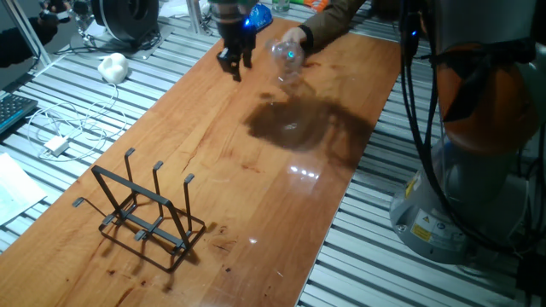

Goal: Put the cup on the cup rack

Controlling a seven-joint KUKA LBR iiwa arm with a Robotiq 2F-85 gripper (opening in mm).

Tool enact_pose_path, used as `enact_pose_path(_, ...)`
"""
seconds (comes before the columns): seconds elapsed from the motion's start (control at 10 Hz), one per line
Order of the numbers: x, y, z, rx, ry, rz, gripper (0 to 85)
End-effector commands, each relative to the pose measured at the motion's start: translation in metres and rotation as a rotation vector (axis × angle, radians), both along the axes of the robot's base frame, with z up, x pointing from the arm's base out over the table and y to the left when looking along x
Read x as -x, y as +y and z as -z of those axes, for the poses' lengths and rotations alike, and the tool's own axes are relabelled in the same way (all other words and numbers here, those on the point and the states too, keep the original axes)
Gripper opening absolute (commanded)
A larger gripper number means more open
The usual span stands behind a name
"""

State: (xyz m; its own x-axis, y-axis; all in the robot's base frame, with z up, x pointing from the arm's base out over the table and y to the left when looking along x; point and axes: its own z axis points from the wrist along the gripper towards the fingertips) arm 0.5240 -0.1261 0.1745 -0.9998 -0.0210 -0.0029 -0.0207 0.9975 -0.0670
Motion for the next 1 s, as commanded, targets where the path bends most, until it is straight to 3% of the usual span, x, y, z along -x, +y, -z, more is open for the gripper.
enact_pose_path(0.0,0.0031,-0.029,0.0,-0.001,-0.013,-0.021,51.0)
enact_pose_path(0.1,0.0041,-0.042,0.001,-0.005,-0.023,-0.038,51.0)
enact_pose_path(0.3,0.0002,-0.061,0.005,-0.036,-0.018,-0.062,51.0)
enact_pose_path(0.4,-0.0002,-0.063,0.008,-0.035,-0.025,-0.065,51.0)
enact_pose_path(0.6,0.0013,-0.075,0.004,-0.007,-0.032,-0.095,51.0)
enact_pose_path(0.9,0.002,-0.087,-0.001,-0.017,-0.029,-0.101,51.0)
